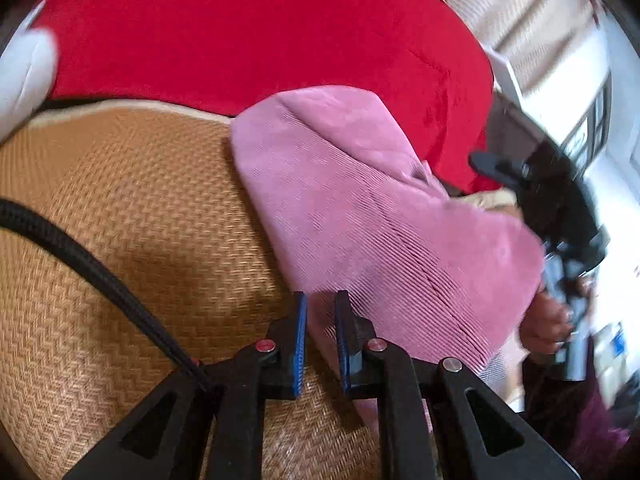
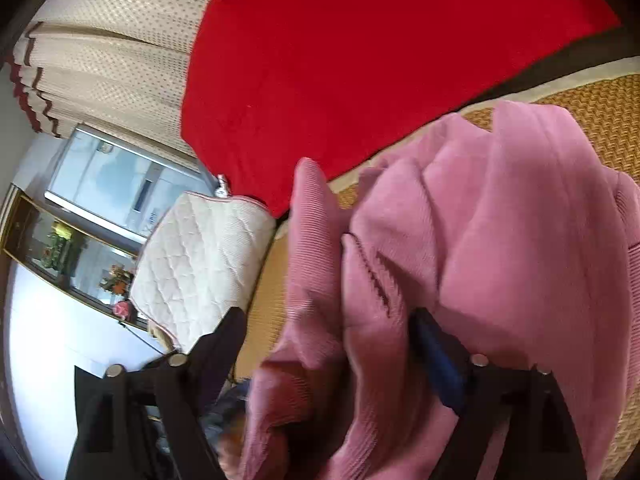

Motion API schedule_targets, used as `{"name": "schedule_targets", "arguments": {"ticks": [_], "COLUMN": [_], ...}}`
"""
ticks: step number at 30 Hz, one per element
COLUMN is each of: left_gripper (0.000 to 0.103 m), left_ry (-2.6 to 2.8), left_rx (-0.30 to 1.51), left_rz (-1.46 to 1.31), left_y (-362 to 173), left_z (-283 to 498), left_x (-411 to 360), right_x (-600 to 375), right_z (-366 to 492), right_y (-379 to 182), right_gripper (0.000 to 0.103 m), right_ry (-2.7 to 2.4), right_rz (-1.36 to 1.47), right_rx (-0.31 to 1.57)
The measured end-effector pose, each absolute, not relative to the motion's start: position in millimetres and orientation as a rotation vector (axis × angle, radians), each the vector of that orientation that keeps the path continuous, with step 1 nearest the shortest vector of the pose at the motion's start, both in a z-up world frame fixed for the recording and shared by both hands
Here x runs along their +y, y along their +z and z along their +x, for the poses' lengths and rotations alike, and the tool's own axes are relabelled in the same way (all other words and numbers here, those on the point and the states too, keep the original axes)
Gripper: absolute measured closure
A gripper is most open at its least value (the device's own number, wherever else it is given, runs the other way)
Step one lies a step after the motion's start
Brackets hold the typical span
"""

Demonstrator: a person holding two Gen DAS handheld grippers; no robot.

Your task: Fold large clothes

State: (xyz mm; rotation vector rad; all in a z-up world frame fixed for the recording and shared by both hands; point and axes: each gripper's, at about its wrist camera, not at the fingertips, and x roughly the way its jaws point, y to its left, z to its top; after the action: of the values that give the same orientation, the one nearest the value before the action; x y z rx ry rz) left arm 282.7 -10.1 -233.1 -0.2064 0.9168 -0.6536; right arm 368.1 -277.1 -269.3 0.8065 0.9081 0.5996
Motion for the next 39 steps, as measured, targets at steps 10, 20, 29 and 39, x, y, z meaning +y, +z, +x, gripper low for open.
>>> {"name": "schedule_targets", "arguments": {"ticks": [10,20,29,39], "left_gripper": [0.092,0.092,0.09,0.086], "left_ry": [-0.664,-0.778,-0.821,-0.805], "left_rx": [0.926,0.667,0.672,0.657], "left_rz": [-0.217,-0.241,-0.124,0.086], "left_y": [-241.9,-180.2,-188.4,-203.5], "left_z": [283.1,271.5,271.4,260.6], "left_x": [-11.3,-39.0,-115.4,-133.5], "right_x": [-217.5,-218.1,-337.1,-375.9], "right_z": [358.2,307.8,302.1,284.4], "right_y": [-259.4,-191.8,-236.0,-246.9], "right_gripper": [0.052,0.079,0.084,0.096], "right_ry": [0.497,0.414,0.074,0.179], "right_rz": [0.452,0.338,0.442,0.644], "right_rx": [0.951,0.728,0.75,0.697]}}
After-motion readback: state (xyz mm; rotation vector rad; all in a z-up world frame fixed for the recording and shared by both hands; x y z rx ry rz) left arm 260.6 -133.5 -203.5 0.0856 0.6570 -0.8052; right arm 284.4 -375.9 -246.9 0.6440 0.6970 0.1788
